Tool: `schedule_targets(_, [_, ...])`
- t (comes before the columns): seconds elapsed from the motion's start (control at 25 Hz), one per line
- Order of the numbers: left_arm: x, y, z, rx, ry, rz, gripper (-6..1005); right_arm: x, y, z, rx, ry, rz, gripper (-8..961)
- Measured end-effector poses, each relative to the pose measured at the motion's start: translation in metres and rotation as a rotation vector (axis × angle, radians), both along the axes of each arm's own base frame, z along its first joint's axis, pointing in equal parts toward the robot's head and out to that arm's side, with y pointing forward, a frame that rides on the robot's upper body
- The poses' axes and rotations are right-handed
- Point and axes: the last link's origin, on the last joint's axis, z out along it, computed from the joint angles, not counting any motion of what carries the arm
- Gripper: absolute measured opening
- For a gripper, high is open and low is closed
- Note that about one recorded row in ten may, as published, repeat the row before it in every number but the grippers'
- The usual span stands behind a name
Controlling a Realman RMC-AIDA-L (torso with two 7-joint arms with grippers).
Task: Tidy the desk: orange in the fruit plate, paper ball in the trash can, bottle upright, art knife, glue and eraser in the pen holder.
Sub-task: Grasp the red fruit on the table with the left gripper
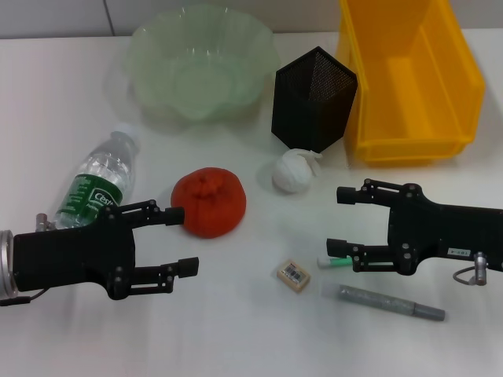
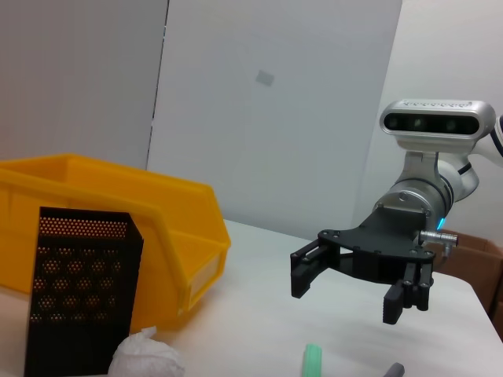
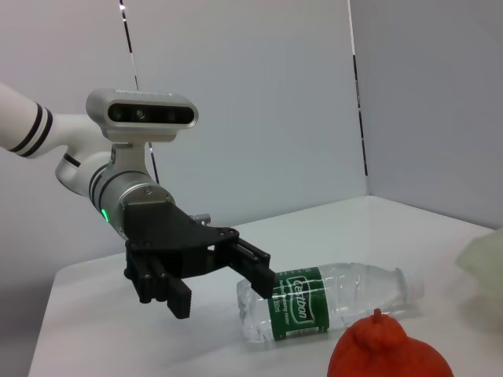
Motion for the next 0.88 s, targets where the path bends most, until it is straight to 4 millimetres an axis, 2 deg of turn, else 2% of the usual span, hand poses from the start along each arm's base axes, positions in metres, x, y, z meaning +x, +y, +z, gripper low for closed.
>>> schedule_targets(0.88, [0.001, 0.0003, 0.0004, 0.0, -0.007, 0.002, 745, 0.0007, 0.0004, -0.0003, 0.001, -0.001, -0.006, 806])
